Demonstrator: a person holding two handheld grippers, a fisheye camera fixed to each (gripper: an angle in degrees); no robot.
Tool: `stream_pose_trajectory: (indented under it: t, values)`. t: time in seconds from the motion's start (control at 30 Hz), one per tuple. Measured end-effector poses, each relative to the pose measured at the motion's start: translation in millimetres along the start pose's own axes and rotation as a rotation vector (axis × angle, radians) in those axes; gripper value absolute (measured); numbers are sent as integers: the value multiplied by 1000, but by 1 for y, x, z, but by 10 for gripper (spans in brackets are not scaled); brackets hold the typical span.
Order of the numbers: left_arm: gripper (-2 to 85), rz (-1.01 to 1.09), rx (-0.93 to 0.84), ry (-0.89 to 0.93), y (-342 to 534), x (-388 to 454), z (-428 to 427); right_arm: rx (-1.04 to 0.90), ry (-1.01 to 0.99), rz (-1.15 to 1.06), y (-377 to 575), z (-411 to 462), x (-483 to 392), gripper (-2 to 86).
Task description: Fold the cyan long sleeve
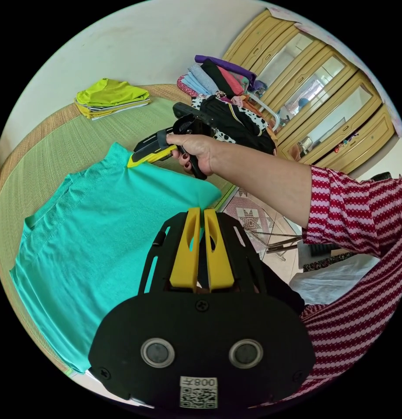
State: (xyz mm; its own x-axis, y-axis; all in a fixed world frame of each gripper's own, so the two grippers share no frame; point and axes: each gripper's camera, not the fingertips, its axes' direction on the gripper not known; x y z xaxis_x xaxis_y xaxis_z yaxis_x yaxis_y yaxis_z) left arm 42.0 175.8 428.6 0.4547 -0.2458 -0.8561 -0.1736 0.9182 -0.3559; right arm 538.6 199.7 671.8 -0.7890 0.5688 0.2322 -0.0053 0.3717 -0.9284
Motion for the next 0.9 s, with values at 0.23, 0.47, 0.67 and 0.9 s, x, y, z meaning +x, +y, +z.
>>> stream_pose_trajectory:
  t: [0.23, 0.47, 0.67, 0.9]
  values:
    - [10, 3, 41, 69, 8, 5, -39, 85, -17, 36, 21, -22, 20, 21]
    - [11, -48, 148, 97, 31, -8, -122, 154, -82, -19, 23, -9, -6, 19]
    - [11, -150, 264, 123, 77, -35, -211, 190, -122, -102, 24, 24, -49, 19]
    - [11, -363, 387, 161, 147, -79, -302, 178, -149, -203, 17, 106, -104, 20]
